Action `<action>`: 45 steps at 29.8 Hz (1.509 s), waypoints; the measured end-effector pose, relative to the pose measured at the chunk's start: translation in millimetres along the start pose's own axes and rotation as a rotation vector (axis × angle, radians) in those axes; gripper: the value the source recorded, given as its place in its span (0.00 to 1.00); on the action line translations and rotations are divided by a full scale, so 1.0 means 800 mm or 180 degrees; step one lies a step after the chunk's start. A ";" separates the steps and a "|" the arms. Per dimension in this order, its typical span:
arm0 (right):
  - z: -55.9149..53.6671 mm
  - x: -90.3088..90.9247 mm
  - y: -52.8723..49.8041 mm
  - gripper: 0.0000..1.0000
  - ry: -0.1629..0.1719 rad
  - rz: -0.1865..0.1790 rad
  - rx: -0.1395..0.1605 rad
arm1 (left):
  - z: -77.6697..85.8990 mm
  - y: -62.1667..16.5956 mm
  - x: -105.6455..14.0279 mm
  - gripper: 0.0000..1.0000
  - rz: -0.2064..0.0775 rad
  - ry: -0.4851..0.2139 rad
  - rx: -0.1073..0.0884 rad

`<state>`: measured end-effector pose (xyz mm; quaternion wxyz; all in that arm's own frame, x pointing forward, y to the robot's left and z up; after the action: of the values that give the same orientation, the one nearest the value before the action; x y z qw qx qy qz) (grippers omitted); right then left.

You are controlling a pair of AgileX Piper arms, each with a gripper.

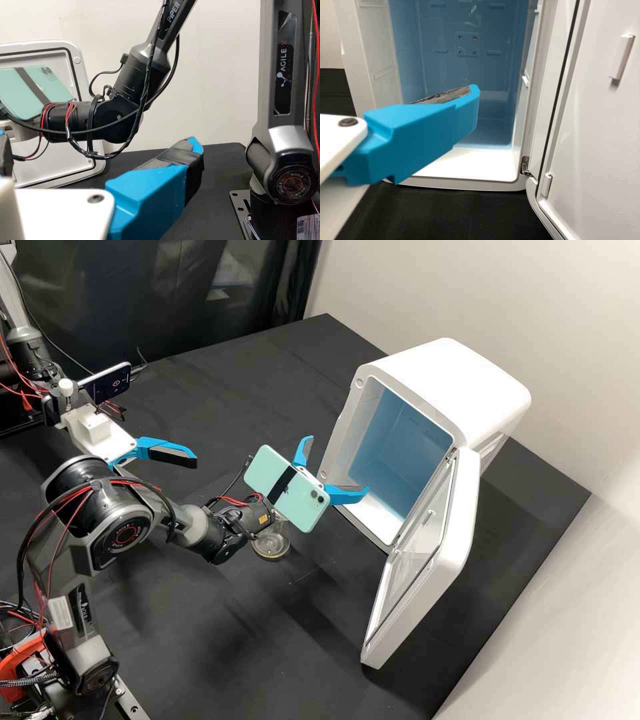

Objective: Place the flask in the incubator

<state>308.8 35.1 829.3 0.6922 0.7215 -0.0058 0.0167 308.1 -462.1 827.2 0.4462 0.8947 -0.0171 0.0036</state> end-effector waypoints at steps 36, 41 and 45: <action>0.000 0.000 0.000 1.00 0.0000 0.0000 0.0000 | 0.042 -0.0060 -0.003 1.00 -0.0036 -0.0232 0.0035; 0.000 0.000 0.000 1.00 0.0000 0.0000 0.0000 | 0.034 -0.0050 0.006 1.00 -0.0014 -0.0166 0.0036; 0.000 0.000 0.000 1.00 0.0000 0.0000 0.0000 | 0.021 -0.0060 0.021 1.00 0.0005 -0.0049 0.0040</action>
<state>308.8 35.1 829.3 0.6922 0.7215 -0.0058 0.0167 325.1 -473.0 813.7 0.4404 0.8975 -0.0212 -0.0028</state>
